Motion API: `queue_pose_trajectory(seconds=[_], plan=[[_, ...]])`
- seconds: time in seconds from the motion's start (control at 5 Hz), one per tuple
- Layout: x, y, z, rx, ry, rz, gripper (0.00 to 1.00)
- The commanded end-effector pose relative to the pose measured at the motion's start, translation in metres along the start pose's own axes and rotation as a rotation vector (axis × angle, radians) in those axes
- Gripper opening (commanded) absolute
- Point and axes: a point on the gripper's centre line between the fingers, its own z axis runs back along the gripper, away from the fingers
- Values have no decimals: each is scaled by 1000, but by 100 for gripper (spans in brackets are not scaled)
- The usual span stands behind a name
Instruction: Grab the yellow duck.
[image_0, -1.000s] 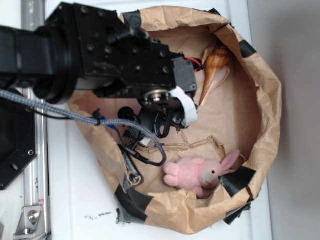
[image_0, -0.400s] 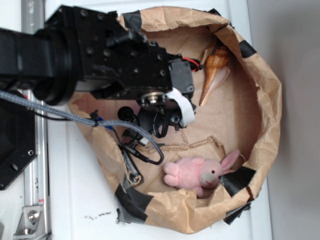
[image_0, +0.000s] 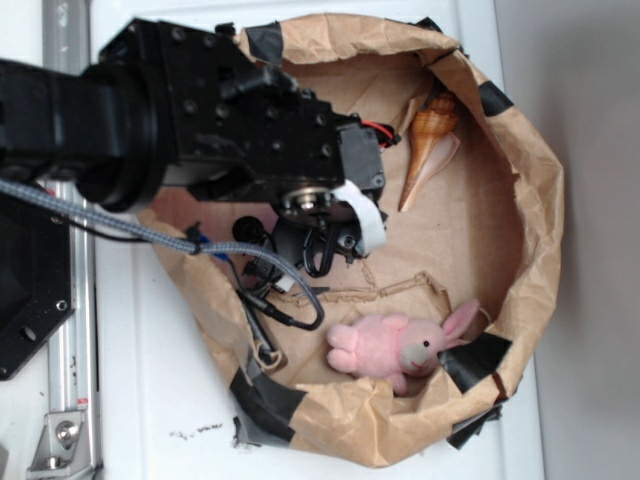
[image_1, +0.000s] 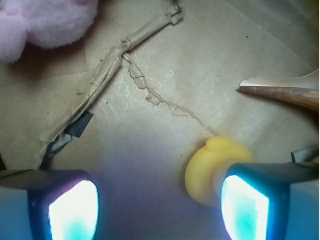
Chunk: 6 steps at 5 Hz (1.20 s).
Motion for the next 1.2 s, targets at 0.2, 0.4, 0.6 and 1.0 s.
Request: queue_pose_trajectory(seconds=[0.2, 0.4, 0.6, 1.0], plan=[[1, 11, -4, 27, -4, 12, 100], [1, 10, -4, 25, -8, 9, 100], [0, 10, -8, 17, 2, 11, 100], [-1, 7, -14, 4, 17, 5, 100]])
